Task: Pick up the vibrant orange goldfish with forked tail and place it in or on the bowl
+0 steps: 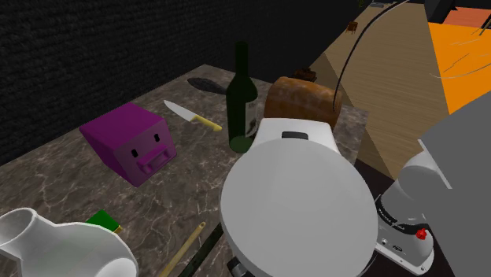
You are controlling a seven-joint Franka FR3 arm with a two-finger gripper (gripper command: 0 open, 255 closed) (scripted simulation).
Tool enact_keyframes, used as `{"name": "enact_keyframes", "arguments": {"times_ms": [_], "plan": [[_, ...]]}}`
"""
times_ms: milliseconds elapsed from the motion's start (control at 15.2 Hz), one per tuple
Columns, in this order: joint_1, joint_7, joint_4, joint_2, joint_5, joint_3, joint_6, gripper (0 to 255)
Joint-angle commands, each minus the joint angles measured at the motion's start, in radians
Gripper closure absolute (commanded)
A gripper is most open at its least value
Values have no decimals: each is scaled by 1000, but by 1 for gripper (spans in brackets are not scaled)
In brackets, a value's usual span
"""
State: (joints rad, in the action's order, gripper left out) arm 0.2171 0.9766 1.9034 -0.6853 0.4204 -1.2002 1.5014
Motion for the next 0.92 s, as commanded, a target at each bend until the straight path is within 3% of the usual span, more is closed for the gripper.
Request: {"name": "enact_keyframes", "arguments": {"times_ms": [0,66,132,462,726,858], "plan": [[0,0,1,0,0,0,1,255],[0,0,1,0,0,0,1,255],[0,0,1,0,0,0,1,0],[0,0,1,0,0,0,1,0],[56,29,-164,46,-32,-18,-114,0],[56,29,-164,45,-32,-18,-114,0]]}}
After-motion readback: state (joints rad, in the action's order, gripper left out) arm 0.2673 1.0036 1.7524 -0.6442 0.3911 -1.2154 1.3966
